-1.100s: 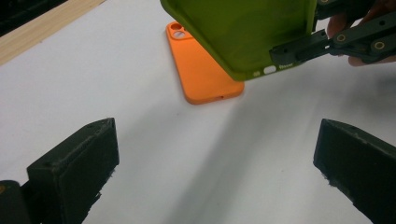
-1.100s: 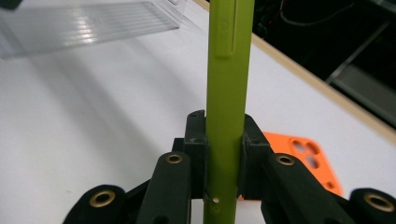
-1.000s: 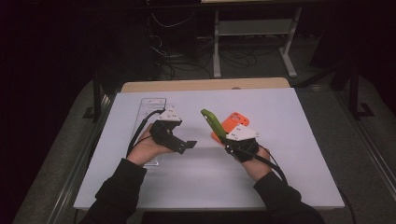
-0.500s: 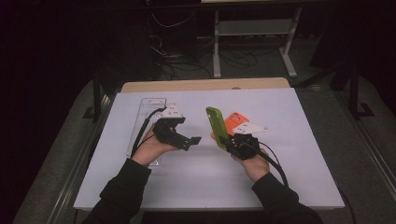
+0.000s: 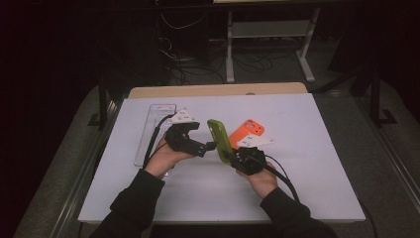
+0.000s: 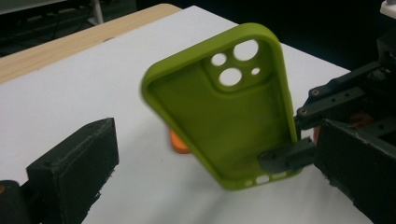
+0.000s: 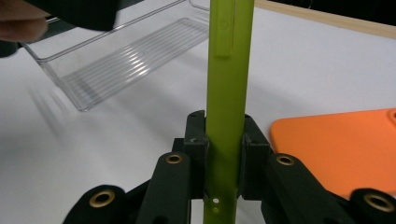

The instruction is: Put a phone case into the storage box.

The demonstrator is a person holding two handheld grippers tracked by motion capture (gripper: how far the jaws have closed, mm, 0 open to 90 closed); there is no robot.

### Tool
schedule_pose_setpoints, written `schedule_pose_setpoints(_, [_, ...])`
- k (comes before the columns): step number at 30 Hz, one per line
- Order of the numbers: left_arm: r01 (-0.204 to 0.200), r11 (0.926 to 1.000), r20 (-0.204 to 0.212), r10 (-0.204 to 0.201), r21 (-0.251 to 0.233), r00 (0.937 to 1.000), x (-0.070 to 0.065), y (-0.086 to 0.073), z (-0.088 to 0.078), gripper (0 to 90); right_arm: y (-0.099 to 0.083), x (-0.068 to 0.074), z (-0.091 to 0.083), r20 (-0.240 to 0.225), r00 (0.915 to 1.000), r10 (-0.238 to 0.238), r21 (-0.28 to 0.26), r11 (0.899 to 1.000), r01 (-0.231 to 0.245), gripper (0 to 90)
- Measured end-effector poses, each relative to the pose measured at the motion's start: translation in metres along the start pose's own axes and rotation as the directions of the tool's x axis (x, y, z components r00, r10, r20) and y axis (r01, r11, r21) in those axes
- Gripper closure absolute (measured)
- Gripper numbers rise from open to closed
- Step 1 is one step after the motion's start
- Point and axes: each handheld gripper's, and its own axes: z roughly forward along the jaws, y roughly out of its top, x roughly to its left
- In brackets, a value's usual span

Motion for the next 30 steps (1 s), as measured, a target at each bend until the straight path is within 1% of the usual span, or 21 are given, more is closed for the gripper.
schedule_pose_setpoints(1, [0.006,1.0000,-0.002,-0.006,-0.003,1.0000,-0.001,0.000,0.002,0.0,0.000,0.003,0.001,-0.009,1.0000,0.001,0.000,1.000,-0.001,75.9])
schedule_pose_setpoints(2, [0.005,1.0000,0.000,-0.005,-0.003,1.0000,-0.001,-0.001,0.002,0.0,0.000,0.003,0.001,-0.009,1.0000,0.001,0.000,1.000,-0.001,75.9])
schedule_pose_setpoints(5, [0.017,0.9998,-0.001,-0.017,-0.011,0.9999,0.000,-0.001,0.003,0.0,0.001,0.006,0.001,-0.018,0.9998,-0.006,-0.005,1.000,0.006,75.9])
schedule_pose_setpoints(6, [0.026,0.9995,0.000,-0.026,-0.015,0.9997,0.000,-0.002,0.004,0.0,0.001,0.008,0.001,-0.025,0.9997,0.001,-0.008,1.000,-0.001,75.9])
schedule_pose_setpoints(7, [0.031,0.9994,0.000,-0.031,-0.016,0.9995,0.000,-0.002,0.004,0.0,0.001,0.009,0.001,-0.027,0.9996,-0.002,-0.009,1.000,0.002,75.9])
schedule_pose_setpoints(9, [0.029,0.9994,0.004,-0.029,-0.019,0.9996,0.001,-0.002,0.005,0.0,0.002,0.010,0.000,-0.033,0.9994,-0.008,-0.020,1.000,0.007,75.9])
schedule_pose_setpoints(10, [0.034,0.9991,0.006,-0.034,-0.024,0.9994,0.001,-0.002,0.005,0.0,0.002,0.011,0.000,-0.038,0.9993,-0.003,-0.023,1.000,0.002,75.9])
schedule_pose_setpoints(11, [0.037,0.9989,0.011,-0.037,-0.029,0.9993,0.001,-0.002,0.005,0.0,0.002,0.011,0.000,-0.040,0.9992,-0.006,-0.028,1.000,0.005,75.9])
schedule_pose_setpoints(13, [0.049,0.9982,0.023,-0.048,-0.035,0.9986,0.000,-0.002,0.005,0.0,0.003,0.012,-0.001,-0.051,0.9986,0.010,-0.031,0.999,-0.012,75.9])
schedule_pose_setpoints(14, [0.054,0.9977,0.026,-0.053,-0.041,0.9982,0.000,-0.002,0.005,0.0,0.003,0.012,-0.001,-0.055,0.9985,0.003,-0.036,0.999,-0.005,75.9])
schedule_pose_setpoints(16, [0.055,0.9968,0.040,-0.053,-0.059,0.9978,0.000,-0.002,0.005,0.0,0.003,0.014,-0.001,-0.060,0.9982,0.010,-0.036,0.999,-0.012,75.9])
schedule_pose_setpoints(18, [0.059,0.9966,0.040,-0.057,-0.058,0.9976,0.000,-0.001,0.005,0.0,0.003,0.015,0.000,-0.057,0.9984,0.000,-0.034,0.999,-0.002,75.9])
schedule_pose_setpoints(21, [0.063,0.9963,0.046,-0.060,-0.059,0.9971,0.001,-0.002,0.006,0.0,0.003,0.016,0.000,-0.064,0.9979,-0.002,-0.037,0.999,-0.001,75.9])
schedule_pose_setpoints(22, [0.074,0.9953,0.049,-0.071,-0.062,0.9962,0.000,-0.002,0.006,0.0,0.003,0.017,0.001,-0.065,0.9979,-0.002,-0.038,0.999,0.000,75.9])
schedule_pose_setpoints(23, [0.068,0.9958,0.052,-0.065,-0.062,0.9965,0.000,-0.002,0.007,0.0,0.003,0.017,0.000,-0.067,0.9978,0.003,-0.038,0.999,-0.005,75.9])
schedule_pose_setpoints(24, [0.054,0.9964,0.052,-0.051,-0.065,0.9974,0.000,-0.002,0.008,0.0,0.003,0.018,0.001,-0.068,0.9977,-0.001,-0.041,0.999,-0.002,75.9])
schedule_pose_setpoints(25, [0.050,0.9966,0.052,-0.047,-0.066,0.9976,0.001,-0.002,0.008,0.0,0.003,0.018,0.001,-0.070,0.9975,-0.004,-0.042,0.999,0.001,75.9])
schedule_pose_setpoints(30, [0.063,0.9949,0.059,-0.058,-0.079,0.9966,0.001,-0.003,0.009,0.0,0.003,0.021,0.002,-0.080,0.9968,0.000,-0.049,0.999,-0.003,75.9])
